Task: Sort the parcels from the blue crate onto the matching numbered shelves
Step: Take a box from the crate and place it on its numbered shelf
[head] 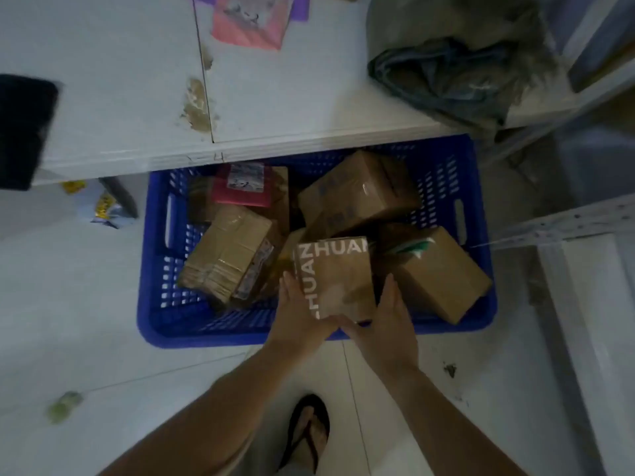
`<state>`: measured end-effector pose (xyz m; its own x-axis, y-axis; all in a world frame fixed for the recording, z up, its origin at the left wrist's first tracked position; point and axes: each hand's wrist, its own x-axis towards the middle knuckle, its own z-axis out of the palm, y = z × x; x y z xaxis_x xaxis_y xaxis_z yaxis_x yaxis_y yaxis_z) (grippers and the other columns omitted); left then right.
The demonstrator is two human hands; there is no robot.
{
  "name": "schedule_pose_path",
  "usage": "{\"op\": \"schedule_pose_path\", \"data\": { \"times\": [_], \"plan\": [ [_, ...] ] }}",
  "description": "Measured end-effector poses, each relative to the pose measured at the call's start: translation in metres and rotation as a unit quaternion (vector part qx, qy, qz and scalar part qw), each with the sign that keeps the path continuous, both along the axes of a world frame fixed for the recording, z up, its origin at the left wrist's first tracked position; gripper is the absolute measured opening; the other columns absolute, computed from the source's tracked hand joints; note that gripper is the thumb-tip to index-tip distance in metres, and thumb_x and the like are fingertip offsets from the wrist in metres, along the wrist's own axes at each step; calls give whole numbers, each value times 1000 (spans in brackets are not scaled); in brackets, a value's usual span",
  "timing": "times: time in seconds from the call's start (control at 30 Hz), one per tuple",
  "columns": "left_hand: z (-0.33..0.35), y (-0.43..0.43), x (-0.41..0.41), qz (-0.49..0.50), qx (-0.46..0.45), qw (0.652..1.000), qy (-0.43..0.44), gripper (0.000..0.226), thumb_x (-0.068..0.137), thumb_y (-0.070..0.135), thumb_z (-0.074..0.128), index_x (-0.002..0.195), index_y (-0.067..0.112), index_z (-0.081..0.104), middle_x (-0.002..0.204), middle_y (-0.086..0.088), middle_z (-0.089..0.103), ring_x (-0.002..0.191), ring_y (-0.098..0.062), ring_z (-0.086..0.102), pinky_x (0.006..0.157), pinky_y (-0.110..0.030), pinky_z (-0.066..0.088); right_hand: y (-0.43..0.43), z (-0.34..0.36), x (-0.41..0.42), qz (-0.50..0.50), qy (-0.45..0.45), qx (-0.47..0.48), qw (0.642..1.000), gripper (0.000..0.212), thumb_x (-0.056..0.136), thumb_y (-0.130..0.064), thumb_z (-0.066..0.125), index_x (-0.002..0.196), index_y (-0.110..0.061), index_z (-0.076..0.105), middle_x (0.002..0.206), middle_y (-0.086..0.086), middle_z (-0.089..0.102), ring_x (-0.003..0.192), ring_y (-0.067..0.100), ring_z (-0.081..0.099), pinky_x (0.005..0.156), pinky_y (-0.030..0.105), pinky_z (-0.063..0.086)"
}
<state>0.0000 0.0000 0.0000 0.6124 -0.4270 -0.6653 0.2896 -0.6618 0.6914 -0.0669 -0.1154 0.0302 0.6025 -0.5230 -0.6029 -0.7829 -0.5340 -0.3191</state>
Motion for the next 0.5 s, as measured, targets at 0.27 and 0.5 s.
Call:
{"op": "schedule_pose_path", "data": {
  "times": [0.27, 0.5],
  "plan": [
    [-36, -18, -4, 305, -107, 938, 129, 42, 96, 12, 45, 129, 33, 31, 125, -5, 55, 111, -24, 57, 94, -43, 50, 23, -57, 36, -62, 13, -17, 998, 131, 62, -49, 80, 146, -26, -17, 149, 9, 20, 135, 31, 33, 104, 49, 40],
    [21, -20, 1, 296, -193, 932, 78, 48, 91, 19, 50, 136, 34, 44, 142, -4, 42, 126, -17, 48, 95, -35, 51, 1, -5, 17, -303, -146, 226, 914, 116, 60, -23, 88, 147, -25, 11, 133, -10, 36, 115, 9, 43, 90, 26, 40]
  ]
}}
